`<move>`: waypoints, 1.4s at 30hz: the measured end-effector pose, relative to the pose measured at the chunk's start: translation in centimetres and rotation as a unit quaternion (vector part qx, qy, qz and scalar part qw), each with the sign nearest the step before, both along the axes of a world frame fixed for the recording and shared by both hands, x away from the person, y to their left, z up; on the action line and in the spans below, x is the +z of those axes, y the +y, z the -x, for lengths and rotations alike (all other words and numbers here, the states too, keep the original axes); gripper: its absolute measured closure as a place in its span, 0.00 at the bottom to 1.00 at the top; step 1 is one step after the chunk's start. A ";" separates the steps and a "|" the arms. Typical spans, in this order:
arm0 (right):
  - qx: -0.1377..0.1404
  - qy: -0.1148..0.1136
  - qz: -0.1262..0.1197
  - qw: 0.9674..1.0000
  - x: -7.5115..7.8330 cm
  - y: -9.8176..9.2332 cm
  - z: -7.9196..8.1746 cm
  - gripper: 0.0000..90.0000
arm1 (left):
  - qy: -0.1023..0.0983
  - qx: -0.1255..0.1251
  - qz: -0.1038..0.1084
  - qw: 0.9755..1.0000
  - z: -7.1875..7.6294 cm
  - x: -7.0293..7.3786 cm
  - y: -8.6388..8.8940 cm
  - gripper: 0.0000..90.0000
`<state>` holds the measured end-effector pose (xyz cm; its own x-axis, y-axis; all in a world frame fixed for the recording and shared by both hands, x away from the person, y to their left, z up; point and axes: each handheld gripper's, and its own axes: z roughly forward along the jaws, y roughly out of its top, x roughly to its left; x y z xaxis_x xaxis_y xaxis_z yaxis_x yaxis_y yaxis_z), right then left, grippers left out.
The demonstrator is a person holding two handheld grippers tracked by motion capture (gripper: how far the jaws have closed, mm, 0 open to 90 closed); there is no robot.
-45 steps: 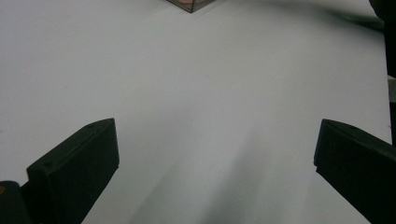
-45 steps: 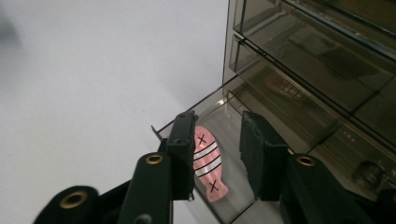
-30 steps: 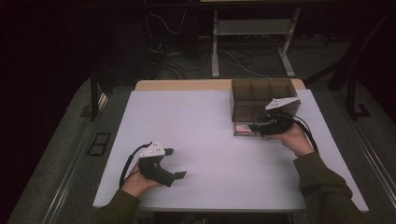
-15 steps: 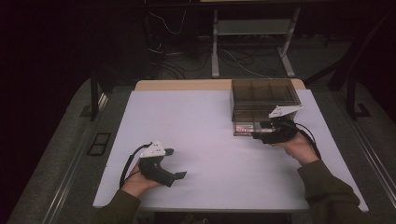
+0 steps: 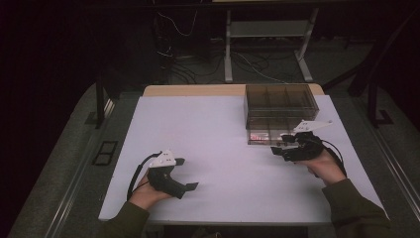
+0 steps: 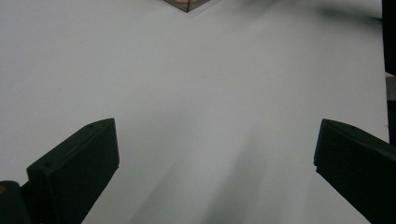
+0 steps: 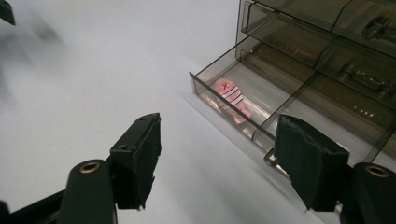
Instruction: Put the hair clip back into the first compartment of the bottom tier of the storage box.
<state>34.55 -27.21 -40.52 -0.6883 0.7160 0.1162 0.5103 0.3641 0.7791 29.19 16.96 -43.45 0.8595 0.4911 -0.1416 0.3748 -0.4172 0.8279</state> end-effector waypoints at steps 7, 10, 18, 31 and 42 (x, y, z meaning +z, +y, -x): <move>-0.010 -0.009 -0.002 1.000 -0.2 -0.3 1.3 0.31 | 0.000 -0.001 0.000 1.000 0.0 0.0 -0.1 0.00; -0.016 -0.010 -0.008 1.000 -0.4 -0.7 1.9 0.29 | -0.001 -0.002 -0.001 1.000 0.0 0.0 -0.1 0.00; -0.022 -0.029 -0.015 0.999 -0.9 -1.4 3.5 0.23 | -0.001 -0.003 -0.001 1.000 0.1 0.0 -0.1 0.00; -0.013 -0.038 -0.016 0.999 -2.2 -1.7 6.2 0.21 | -0.001 -0.004 0.001 1.000 0.1 0.1 -0.2 0.00; -0.020 -0.037 -0.020 0.999 -2.8 -2.8 7.7 0.19 | 0.000 -0.006 0.001 1.000 0.2 0.1 -0.4 0.00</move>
<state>26.87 -30.03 -43.32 -0.6670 0.7388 0.0961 0.4650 0.3120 0.8285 29.03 16.60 -43.32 0.8652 0.4808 -0.1424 0.3696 -0.4194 0.8292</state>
